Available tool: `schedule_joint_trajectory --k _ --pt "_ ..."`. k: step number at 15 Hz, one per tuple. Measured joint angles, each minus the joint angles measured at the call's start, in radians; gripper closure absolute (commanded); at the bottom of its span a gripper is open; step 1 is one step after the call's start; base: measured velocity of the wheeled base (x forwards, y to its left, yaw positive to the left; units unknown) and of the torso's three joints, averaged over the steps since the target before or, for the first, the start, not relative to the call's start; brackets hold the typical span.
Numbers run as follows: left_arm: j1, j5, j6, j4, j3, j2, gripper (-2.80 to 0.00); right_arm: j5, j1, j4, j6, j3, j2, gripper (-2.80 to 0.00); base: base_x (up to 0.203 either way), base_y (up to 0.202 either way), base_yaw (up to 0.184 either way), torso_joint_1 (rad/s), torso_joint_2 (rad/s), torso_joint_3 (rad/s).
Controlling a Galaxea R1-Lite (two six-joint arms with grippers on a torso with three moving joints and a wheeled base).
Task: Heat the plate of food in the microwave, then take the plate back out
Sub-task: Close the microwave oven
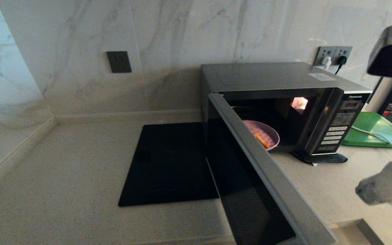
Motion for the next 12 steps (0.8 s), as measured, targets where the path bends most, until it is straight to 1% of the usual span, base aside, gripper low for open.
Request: schedule_joint_trajectory --k 2,3,4,5,7,9,12 --pt "0.000 0.000 0.000 0.000 0.000 0.000 0.00 -0.007 0.042 0.015 -0.003 -0.004 0.035 0.00 0.000 0.000 0.000 0.000 0.00 0.000" --pt "0.000 0.000 0.000 0.000 0.000 0.000 0.00 -0.027 0.057 0.014 -0.004 -0.007 0.051 0.00 0.000 0.000 0.000 0.000 0.00 0.000" --pt "0.000 0.000 0.000 0.000 0.000 0.000 0.00 -0.064 0.076 0.014 -0.004 -0.013 0.066 0.00 0.000 0.000 0.000 0.000 0.00 0.000" --pt "0.000 0.000 0.000 0.000 0.000 0.000 0.00 -0.121 0.103 0.013 -0.002 -0.024 0.081 0.00 0.000 0.000 0.000 0.000 0.00 0.000" --pt "0.000 0.001 0.000 0.000 0.000 0.000 0.00 -0.221 0.173 0.013 0.010 -0.054 0.105 0.00 0.000 0.000 0.000 0.000 0.00 0.000" --pt "0.000 0.000 0.000 0.000 0.000 0.000 0.00 -0.313 0.234 0.008 0.058 -0.084 0.129 0.00 0.000 0.000 0.000 0.000 0.00 0.000" --pt "0.000 0.000 0.000 0.000 0.000 0.000 0.00 -0.428 0.280 -0.029 0.099 -0.097 0.157 0.00 0.000 0.000 0.000 0.000 0.00 0.000"
